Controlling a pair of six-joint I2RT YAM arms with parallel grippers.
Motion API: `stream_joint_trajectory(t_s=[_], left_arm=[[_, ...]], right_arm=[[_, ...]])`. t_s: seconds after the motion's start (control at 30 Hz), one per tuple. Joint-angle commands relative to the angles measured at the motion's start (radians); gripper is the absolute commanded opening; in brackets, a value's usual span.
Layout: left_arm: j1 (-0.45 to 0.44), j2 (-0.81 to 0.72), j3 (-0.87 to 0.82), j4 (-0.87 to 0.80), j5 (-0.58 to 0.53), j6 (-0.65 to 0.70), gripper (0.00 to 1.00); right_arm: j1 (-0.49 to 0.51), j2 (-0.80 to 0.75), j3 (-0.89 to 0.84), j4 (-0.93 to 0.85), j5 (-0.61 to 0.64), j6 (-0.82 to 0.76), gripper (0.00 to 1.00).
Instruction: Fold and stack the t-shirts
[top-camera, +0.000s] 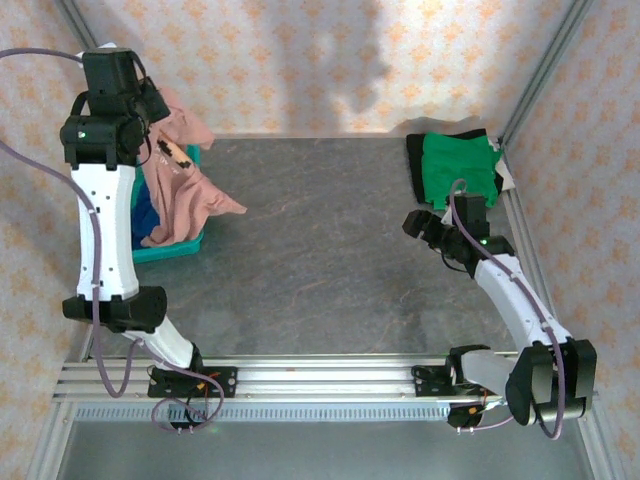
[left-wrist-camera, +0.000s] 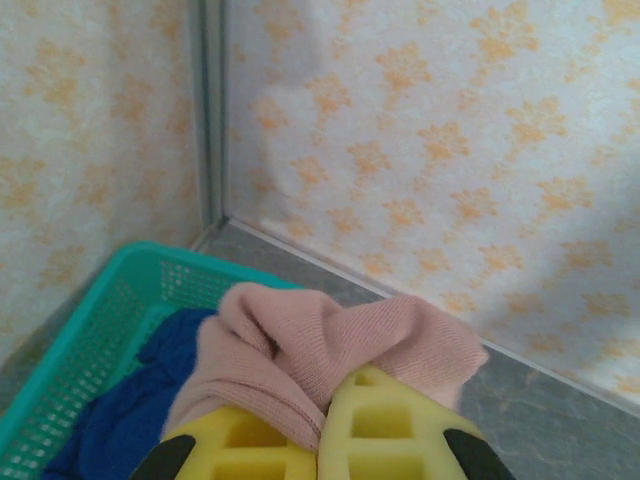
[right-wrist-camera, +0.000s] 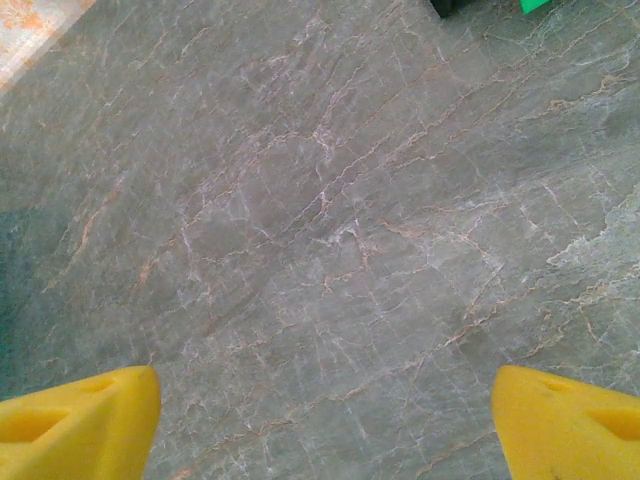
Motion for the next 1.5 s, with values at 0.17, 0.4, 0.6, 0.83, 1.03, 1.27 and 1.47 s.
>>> stream_joint_trajectory(t_s=[0.17,0.4,0.6,0.83,1.03,1.27,1.47], left_arm=[[-0.436,-0.03,0.151,0.14,0.236,-0.082,0.0],[-0.48,0.027,0.167,0.157,0.043,-0.112,0.0],[-0.292,0.005,-0.223,0.239,-0.008,-0.277,0.0],[-0.262,-0.031,-0.673,0.303,-0.013,-0.289,0.9],[-0.263,-0.026,-0.907,0.37,0.021,-0.227,0.92],[-0.318,0.154,-0.835,0.374,0.08,-0.127,0.88],[-0.419,0.372,-0.682,0.308,0.06,-0.025,0.76]], right_arm=[[0.004,-0.077,0.007,0.078,-0.102,0.021,0.86],[0.005,-0.129,-0.004,0.115,-0.157,0.024,0.86],[0.01,-0.133,-0.053,0.138,-0.173,0.047,0.86],[0.132,-0.157,-0.13,0.109,-0.048,0.06,0.84],[0.482,0.016,-0.157,0.206,0.163,0.065,0.85],[0.599,0.37,0.035,0.194,0.375,0.024,0.85],[0.594,0.583,0.223,0.097,0.476,-0.019,0.7]])
